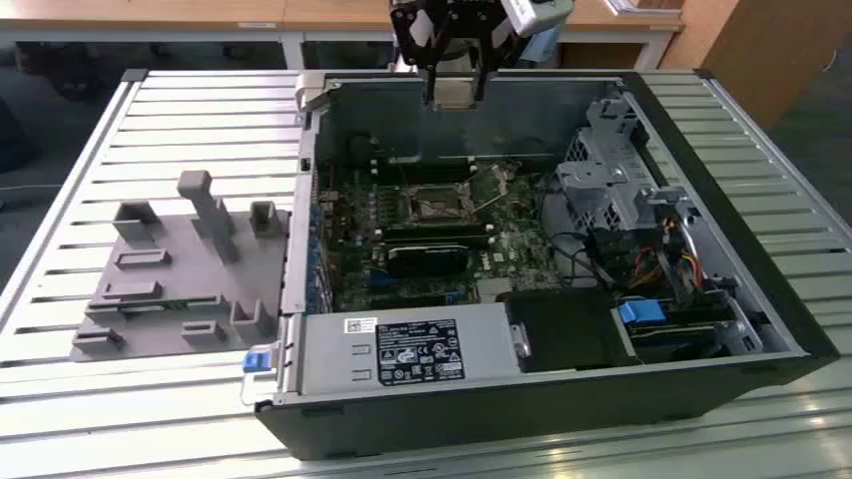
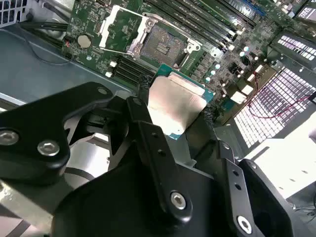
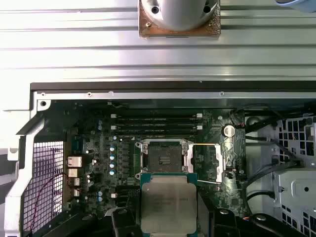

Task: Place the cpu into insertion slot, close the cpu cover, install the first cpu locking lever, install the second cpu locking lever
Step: 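Place the cpu into insertion slot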

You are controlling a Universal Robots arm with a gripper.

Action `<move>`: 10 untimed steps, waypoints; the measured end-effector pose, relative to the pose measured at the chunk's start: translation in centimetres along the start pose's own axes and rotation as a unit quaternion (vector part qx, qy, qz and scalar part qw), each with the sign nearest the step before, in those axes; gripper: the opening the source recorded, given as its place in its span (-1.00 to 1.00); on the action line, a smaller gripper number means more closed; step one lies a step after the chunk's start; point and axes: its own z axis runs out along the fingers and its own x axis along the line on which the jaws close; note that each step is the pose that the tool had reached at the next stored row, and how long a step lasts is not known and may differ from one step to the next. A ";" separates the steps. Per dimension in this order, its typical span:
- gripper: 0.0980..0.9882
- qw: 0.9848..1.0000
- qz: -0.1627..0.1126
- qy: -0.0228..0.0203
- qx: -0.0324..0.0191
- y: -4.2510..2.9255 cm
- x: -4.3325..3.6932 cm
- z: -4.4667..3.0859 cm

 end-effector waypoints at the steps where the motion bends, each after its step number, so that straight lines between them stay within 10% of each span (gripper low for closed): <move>1: 0.00 1.000 0.000 0.000 0.000 0.00 0.00 0.00; 10: 0.00 1.000 0.003 0.000 0.000 0.00 0.00 0.00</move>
